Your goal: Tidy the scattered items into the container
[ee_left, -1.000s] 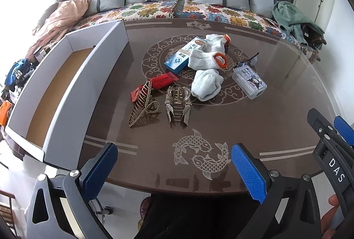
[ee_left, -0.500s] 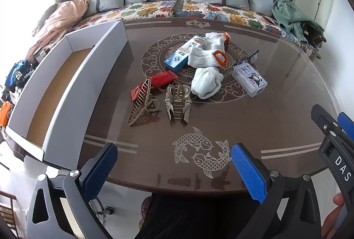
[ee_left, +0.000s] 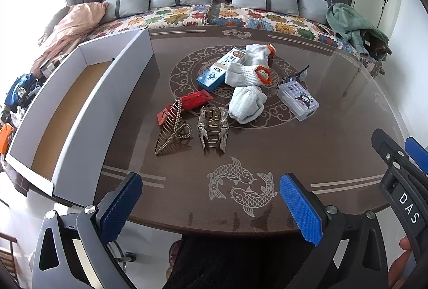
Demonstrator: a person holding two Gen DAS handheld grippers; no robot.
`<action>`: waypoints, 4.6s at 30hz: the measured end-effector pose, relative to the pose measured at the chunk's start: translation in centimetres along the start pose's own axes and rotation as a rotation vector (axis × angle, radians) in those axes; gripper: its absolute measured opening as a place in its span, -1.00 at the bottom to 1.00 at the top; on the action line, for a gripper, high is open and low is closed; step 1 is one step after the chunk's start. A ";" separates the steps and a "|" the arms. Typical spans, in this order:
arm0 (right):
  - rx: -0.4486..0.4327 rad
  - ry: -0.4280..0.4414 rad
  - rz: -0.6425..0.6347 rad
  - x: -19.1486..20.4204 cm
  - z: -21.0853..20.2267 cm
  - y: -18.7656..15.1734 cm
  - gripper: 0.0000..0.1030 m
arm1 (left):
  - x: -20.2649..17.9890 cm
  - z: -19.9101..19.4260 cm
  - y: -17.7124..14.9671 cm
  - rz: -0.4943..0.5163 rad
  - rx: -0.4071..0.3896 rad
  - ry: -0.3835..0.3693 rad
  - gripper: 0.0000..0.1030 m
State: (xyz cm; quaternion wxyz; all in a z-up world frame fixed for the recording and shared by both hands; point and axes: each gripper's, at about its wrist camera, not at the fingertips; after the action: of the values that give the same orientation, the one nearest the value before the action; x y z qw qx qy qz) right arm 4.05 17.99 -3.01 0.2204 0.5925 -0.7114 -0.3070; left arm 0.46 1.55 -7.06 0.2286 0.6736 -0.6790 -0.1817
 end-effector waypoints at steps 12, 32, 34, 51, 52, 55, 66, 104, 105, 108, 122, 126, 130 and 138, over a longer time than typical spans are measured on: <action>0.011 -0.008 -0.011 0.0 -0.1 -0.1 0.35 | 0.0 0.6 -0.4 -0.003 0.025 -0.015 1.00; 0.016 -0.021 -0.031 0.3 -0.3 -0.4 0.35 | 0.4 1.2 -0.7 -0.017 0.051 -0.016 1.00; 0.017 -0.033 -0.044 0.5 -0.3 -0.4 0.35 | 0.2 1.3 -0.8 -0.011 0.058 -0.012 1.00; 0.027 -0.119 -0.090 0.2 0.0 -0.8 0.35 | -1.0 -0.9 -0.6 0.082 -0.084 0.139 1.00; 0.027 -0.119 -0.093 0.2 0.0 -0.9 0.35 | -0.9 -0.9 -0.6 0.081 -0.082 0.139 1.00; 0.027 -0.119 -0.099 0.4 0.0 -0.9 0.35 | -0.7 -0.9 -0.7 0.076 -0.084 0.145 1.00; 0.037 -0.120 -0.100 0.4 0.1 -1.1 0.35 | -1.8 -2.4 -1.0 0.127 -0.193 0.234 1.00; 0.062 0.005 0.030 -0.8 0.7 -1.6 0.35 | 0.9 2.5 -1.7 0.010 0.055 0.079 1.00; 0.071 0.008 0.035 -0.8 0.9 -1.7 0.35 | 1.1 2.9 -1.9 -0.004 0.072 0.065 1.00; 0.082 0.022 0.054 -1.1 1.4 -2.2 0.35 | 2.7 3.8 -2.1 -0.076 0.113 0.005 1.00; -0.046 0.274 0.165 -1.8 2.1 -5.0 0.35 | 6.3 5.9 -5.1 -0.142 0.014 -0.177 1.00; -0.040 0.303 0.185 -2.1 3.7 -6.4 0.35 | 7.5 5.6 -5.3 -0.131 -0.099 -0.260 1.00; -0.058 0.336 0.189 -2.3 5.1 -7.3 0.35 | 7.7 7.4 -4.9 -0.071 -0.060 -0.260 1.00; 0.076 0.361 0.198 -2.2 8.8 -8.7 0.35 | 8.0 10.9 -0.3 0.041 -0.095 -0.282 1.00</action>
State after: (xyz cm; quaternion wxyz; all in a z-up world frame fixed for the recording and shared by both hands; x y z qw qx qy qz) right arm 4.69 20.71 -15.29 0.3509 0.5728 -0.7264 -0.1457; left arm -5.22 -7.08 -15.76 0.1659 0.6159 -0.7086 -0.3016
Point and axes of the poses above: each gripper's, at about its wrist camera, not at the fingertips, and z roughly the way its jaws point, x to its left, y to its top, and after that the axes turned 4 degrees about y, right-handed
